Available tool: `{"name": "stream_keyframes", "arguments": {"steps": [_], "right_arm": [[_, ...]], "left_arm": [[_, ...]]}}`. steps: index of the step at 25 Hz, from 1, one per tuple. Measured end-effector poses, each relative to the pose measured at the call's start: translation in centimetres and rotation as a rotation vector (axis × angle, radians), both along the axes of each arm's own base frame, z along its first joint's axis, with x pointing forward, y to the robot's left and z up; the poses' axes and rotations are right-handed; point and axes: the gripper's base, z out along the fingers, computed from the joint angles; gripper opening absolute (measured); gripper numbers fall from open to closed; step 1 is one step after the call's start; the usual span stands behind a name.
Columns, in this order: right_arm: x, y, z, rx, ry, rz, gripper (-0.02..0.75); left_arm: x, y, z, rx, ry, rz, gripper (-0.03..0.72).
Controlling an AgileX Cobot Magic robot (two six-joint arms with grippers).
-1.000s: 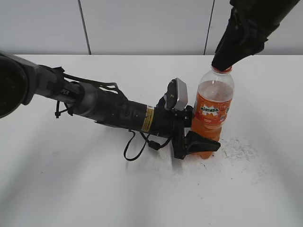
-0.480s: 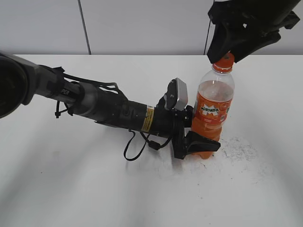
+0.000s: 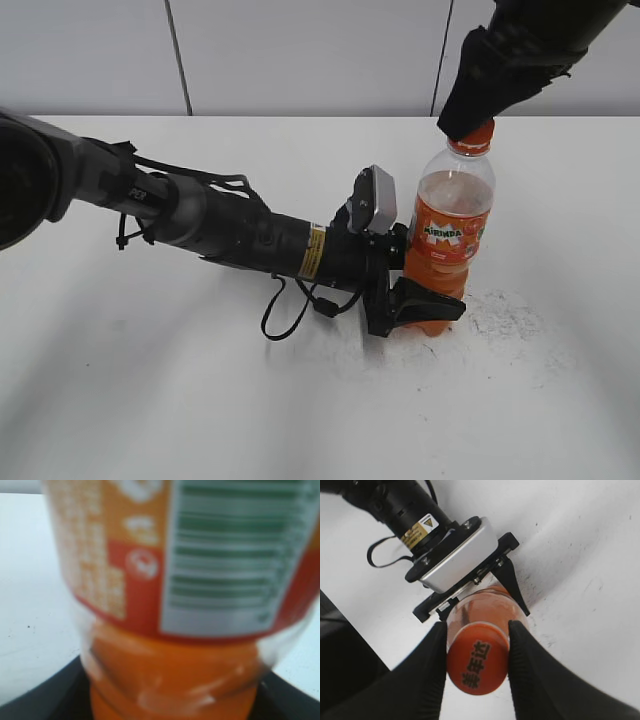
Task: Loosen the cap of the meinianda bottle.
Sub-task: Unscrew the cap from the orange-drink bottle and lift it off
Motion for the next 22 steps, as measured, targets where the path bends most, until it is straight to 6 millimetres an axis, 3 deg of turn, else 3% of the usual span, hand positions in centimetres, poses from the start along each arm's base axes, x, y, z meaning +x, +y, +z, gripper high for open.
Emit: {"name": "stream_keyframes", "arguments": {"steps": [4,7,9,12,15,18,22], "right_arm": [[-0.04,0.05,0.04,-0.054,-0.120,0.294,0.272],[-0.04,0.06,0.05,-0.064,-0.144,0.351,0.273],[0.03,0.08,0.07,-0.058,-0.143,0.326,0.312],[0.27,0.14,0.15,-0.019,-0.104,0.163,0.500],[0.33,0.15,0.17,0.028,-0.024,-0.039,0.585],[0.10,0.09,0.09,0.063,0.092,-0.244,0.547],[-0.02,0.02,0.03,0.070,0.142,-0.333,0.393]], "left_arm": [[0.00,0.00,0.00,0.000,0.000,0.000,0.512],[0.00,0.00,0.00,0.000,0.000,0.000,0.512],[0.01,0.00,-0.01,0.001,0.000,0.001,0.512],[-0.01,0.00,0.00,0.000,0.000,-0.001,0.512],[-0.01,0.00,0.00,0.000,0.000,-0.001,0.512],[-0.02,0.00,0.00,0.000,0.000,-0.002,0.512],[-0.01,0.00,0.00,0.000,-0.001,-0.002,0.512]]}}
